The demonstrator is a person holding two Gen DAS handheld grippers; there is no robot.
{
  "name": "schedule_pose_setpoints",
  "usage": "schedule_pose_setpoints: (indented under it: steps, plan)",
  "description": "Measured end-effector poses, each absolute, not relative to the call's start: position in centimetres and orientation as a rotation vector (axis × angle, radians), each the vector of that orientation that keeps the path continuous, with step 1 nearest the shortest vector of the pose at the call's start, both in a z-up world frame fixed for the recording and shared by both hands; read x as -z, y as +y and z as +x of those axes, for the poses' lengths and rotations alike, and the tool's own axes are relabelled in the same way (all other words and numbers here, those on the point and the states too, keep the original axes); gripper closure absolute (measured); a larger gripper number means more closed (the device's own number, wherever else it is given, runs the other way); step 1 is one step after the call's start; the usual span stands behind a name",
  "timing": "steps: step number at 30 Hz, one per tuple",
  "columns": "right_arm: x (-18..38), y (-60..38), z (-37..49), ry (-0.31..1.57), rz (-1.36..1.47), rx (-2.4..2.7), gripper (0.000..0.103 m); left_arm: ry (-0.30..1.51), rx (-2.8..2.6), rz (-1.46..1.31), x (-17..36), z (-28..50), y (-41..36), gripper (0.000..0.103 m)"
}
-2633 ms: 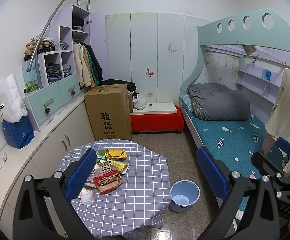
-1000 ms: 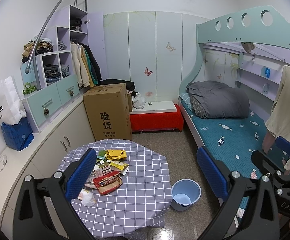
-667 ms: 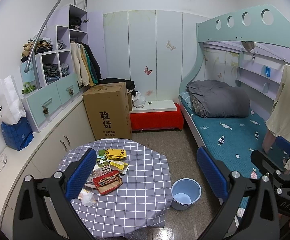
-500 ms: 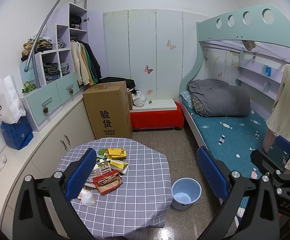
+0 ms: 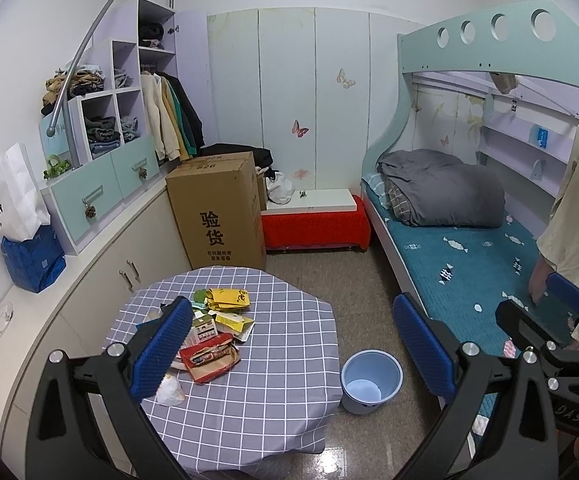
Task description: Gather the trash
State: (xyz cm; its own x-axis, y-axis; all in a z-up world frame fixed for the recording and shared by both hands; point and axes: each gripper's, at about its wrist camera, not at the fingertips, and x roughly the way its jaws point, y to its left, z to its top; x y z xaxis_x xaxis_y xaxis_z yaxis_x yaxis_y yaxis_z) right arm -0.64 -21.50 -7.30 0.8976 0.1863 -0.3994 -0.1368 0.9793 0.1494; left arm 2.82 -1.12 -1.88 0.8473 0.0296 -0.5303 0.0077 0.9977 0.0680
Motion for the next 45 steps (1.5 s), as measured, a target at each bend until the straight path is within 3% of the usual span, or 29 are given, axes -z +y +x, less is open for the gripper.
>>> schedule_pose_setpoints:
  steps: [15,26,35,45]
  plan:
    - [8.9,-23.3,1.6,0.495,0.127,-0.232,0.006,0.621,-0.062,0.055,3.3,4.1,-2.8,0.004]
    - [10.3,-20.1,5.2,0.56,0.122,-0.248,0.006,0.68,-0.044,0.044,5.3,7.4,0.1,0.004]
    - [13.3,-11.8,10.9,0.682,0.128,-0.296,0.006,0.82,-0.047,-0.051,9.8,12.4,9.0,0.004]
    - [21.1,0.7,18.1,0.923,0.124,-0.383,0.006,1.1,-0.183,-0.232,20.8,16.5,23.2,0.005]
